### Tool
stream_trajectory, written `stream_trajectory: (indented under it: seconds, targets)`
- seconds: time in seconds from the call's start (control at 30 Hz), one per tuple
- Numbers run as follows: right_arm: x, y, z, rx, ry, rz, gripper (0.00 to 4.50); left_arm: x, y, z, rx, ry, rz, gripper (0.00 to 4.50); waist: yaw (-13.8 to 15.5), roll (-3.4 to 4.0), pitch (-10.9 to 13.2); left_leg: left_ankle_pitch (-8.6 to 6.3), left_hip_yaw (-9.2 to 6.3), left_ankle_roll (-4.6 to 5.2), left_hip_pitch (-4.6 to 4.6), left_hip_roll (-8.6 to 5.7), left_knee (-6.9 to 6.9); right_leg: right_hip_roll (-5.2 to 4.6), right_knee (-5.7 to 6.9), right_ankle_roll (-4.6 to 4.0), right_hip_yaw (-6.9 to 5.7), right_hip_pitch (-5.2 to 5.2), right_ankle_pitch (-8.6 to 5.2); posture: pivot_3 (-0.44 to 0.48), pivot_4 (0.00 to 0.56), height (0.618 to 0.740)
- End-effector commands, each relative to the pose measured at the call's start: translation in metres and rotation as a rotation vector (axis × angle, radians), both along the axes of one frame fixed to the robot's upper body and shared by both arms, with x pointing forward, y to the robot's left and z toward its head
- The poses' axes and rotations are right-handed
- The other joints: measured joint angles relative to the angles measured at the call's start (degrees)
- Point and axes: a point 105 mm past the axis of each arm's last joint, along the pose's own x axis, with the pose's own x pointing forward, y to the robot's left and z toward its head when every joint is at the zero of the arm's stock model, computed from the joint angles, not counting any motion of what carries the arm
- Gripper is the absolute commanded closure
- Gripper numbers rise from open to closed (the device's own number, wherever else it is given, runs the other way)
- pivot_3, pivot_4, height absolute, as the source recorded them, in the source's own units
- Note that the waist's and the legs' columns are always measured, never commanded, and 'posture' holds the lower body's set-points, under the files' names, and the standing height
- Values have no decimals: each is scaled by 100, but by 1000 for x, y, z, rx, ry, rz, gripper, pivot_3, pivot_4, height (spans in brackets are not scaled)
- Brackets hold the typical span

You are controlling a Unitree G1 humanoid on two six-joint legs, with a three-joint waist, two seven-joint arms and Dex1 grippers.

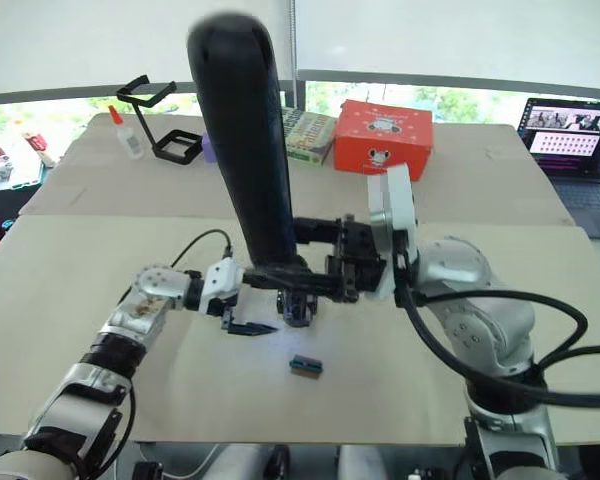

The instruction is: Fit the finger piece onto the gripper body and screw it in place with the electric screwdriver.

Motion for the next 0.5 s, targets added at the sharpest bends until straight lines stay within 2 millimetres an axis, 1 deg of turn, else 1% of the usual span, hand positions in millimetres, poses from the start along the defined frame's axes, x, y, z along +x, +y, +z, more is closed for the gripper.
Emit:
stream_trajectory:
  seconds: [0.03,0.1,0.13,0.2,0.27,0.37,0.43,0.5]
  targets:
    - [-19,-9,17,44,-101,65,2589,-19,2,17,-21,-25,-90,0,0,0,1,0,0,0,0,-1,3,0,-2,0,0,1,0,0,150,740]
    - [-23,-10,17,45,-134,70,2589,-34,4,18,-5,-15,-157,0,5,2,2,0,0,0,3,0,2,-8,-14,0,4,5,0,0,150,740]
    - [-26,-11,13,32,-131,84,2589,-44,4,16,16,-4,-206,0,12,2,2,0,-2,0,5,1,2,-9,-24,0,5,5,0,0,150,740]
    - [-30,-12,8,18,-125,95,2589,-58,3,14,37,17,-261,0,24,2,2,0,-7,-1,5,4,-1,-9,-24,0,9,5,0,0,150,740]
    - [-32,-14,-7,-17,-92,92,2589,-67,-3,9,42,29,-289,0,40,2,2,0,-10,-1,5,4,-3,-8,-24,0,17,8,0,0,150,740]
    - [-32,-17,-25,-56,-64,74,2589,-70,-11,5,33,28,-287,0,83,2,3,-2,-7,2,11,3,2,-8,-27,0,20,21,0,0,150,740]
    - [-27,-6,-29,-62,-46,34,2589,-66,-20,1,6,22,-255,0,89,2,3,-3,-2,3,13,2,4,-5,-31,0,26,20,0,0,150,740]
    - [-25,0,-34,-64,-38,11,2589,-61,-30,-2,-19,29,-215,0,101,2,3,0,1,0,22,2,2,-6,-28,0,29,20,0,0,150,740]
